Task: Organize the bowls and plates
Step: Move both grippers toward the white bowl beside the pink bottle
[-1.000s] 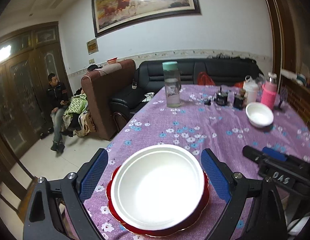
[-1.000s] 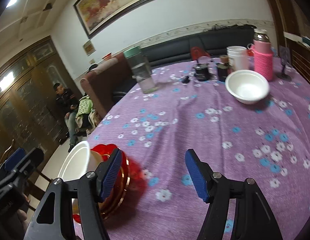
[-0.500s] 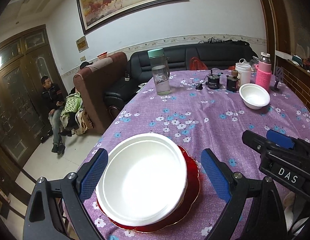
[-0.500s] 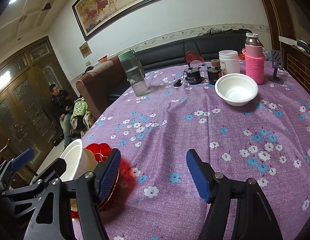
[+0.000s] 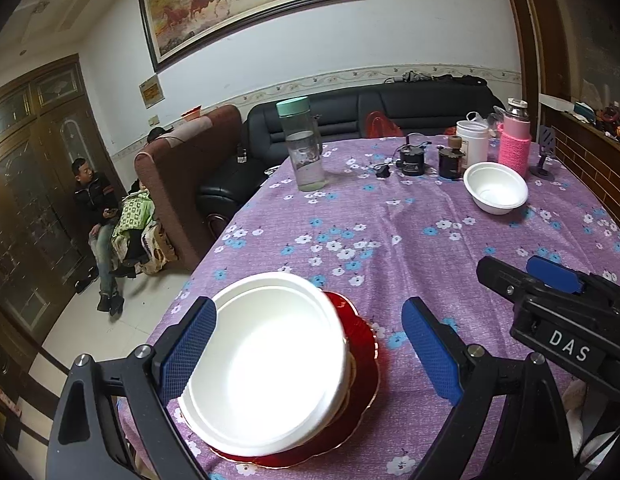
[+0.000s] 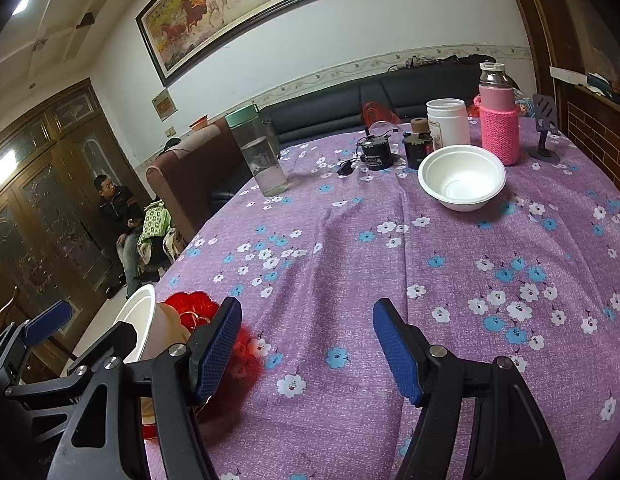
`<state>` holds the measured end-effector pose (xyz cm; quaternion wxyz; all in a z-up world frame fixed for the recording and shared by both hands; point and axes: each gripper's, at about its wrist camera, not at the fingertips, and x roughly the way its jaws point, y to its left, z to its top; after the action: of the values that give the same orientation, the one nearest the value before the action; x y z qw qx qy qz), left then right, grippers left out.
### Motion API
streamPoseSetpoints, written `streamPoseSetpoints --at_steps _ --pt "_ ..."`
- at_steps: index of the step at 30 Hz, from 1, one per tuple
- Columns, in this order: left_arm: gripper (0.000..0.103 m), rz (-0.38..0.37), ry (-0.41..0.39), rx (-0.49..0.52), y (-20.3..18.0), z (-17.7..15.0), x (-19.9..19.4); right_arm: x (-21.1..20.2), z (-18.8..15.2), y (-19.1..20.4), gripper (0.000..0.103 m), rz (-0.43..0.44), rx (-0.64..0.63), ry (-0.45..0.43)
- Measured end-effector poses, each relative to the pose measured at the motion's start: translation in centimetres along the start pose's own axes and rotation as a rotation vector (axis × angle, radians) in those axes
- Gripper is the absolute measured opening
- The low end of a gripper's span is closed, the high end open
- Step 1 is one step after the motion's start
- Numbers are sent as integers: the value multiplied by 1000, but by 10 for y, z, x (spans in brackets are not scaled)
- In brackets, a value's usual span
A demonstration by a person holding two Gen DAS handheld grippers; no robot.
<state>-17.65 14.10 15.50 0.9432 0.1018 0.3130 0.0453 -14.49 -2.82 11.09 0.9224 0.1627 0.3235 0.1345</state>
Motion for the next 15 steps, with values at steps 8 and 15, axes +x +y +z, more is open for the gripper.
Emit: streamPoseSetpoints --at_steps 8,15 --pt "94 -28 2 37 -21 5 0 -5 1 -15 73 -12 30 -5" --pt "94 -60 6 75 -43 13 2 -10 5 -33 73 -25 64 -12"
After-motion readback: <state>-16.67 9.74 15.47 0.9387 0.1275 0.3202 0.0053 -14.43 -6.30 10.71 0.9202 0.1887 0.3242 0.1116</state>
